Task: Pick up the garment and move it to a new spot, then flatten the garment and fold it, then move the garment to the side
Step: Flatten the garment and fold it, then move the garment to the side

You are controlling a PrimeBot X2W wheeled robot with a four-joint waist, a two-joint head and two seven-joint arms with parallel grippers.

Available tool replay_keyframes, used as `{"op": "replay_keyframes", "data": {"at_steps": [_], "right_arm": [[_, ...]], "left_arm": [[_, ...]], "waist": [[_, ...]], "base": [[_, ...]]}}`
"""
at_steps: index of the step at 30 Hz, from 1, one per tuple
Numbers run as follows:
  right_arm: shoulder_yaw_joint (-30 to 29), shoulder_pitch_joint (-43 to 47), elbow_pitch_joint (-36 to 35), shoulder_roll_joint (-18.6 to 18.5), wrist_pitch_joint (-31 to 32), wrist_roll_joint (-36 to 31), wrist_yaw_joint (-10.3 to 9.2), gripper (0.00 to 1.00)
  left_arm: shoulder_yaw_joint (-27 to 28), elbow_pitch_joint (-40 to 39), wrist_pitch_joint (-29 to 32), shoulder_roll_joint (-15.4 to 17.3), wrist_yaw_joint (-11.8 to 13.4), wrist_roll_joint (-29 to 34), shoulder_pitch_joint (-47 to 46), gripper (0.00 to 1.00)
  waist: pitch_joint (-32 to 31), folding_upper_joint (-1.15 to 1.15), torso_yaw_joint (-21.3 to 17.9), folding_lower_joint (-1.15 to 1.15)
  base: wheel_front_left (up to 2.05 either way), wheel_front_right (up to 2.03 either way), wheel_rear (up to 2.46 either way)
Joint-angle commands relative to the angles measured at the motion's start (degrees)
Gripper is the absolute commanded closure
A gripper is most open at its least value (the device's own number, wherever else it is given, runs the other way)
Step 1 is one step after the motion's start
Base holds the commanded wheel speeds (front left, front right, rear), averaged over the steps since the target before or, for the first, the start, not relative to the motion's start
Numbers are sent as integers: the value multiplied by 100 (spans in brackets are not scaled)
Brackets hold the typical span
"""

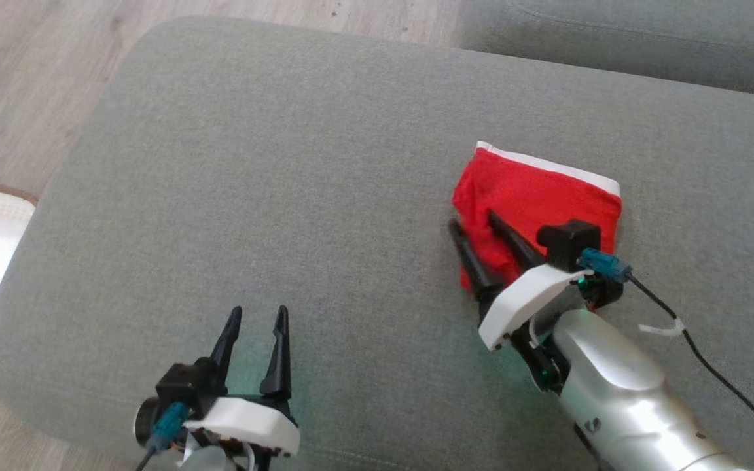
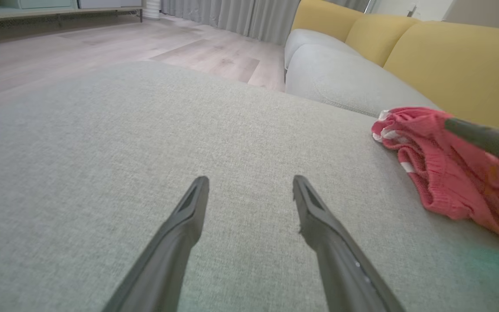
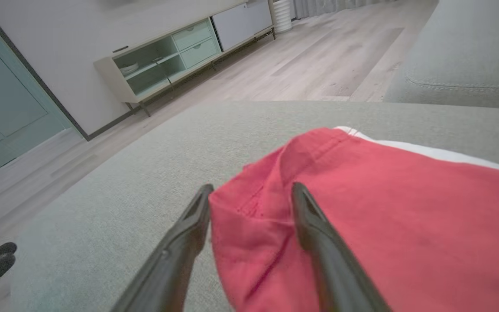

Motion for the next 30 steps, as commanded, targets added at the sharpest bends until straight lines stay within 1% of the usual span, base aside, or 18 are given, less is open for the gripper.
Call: {"op": "replay_keyframes", "data": {"at_steps": [1,4,7,11,15,19,23,30], "right_arm": [[73,-120,-152,97,-70,41,-4,0],[-106,-76,-526,98,-77,99,-4,0],[-649,121,-866,98,-79,-101,-4,0],[-1485,460,-1195,78,-80,-589,-4,0],[-2352,825,-1479,58,-80,-1174,-4,0],[-2865,1206,-1652,75,-80,-1710,-4,0],[-3100,1550,-1625,93,-80,-1960,-4,0],[-2915,1987,-1501,98,-80,-1716,-4,0]], "left_arm": [[209,-162,-29,50,34,32,-129,0],[314,-232,-29,50,89,148,-147,0],[429,-309,-29,50,163,275,-154,0],[573,-380,-29,50,277,479,-175,0],[691,-463,-29,50,389,761,-205,0],[795,-530,-29,50,488,1085,-134,0],[927,-522,-29,50,520,1257,70,0],[1028,-544,-29,50,527,1276,499,0]], "waist": [[-1,0,-77,0],[-8,0,-310,0],[-28,0,-610,0],[-63,0,-983,0],[-108,0,-1269,0],[-197,0,-1472,0],[-346,0,-1615,0],[-596,0,-1750,0]], "base": [[0,0,0],[0,0,0],[0,0,0],[0,0,0],[0,0,0],[0,0,0],[0,0,0],[0,0,0]]}}
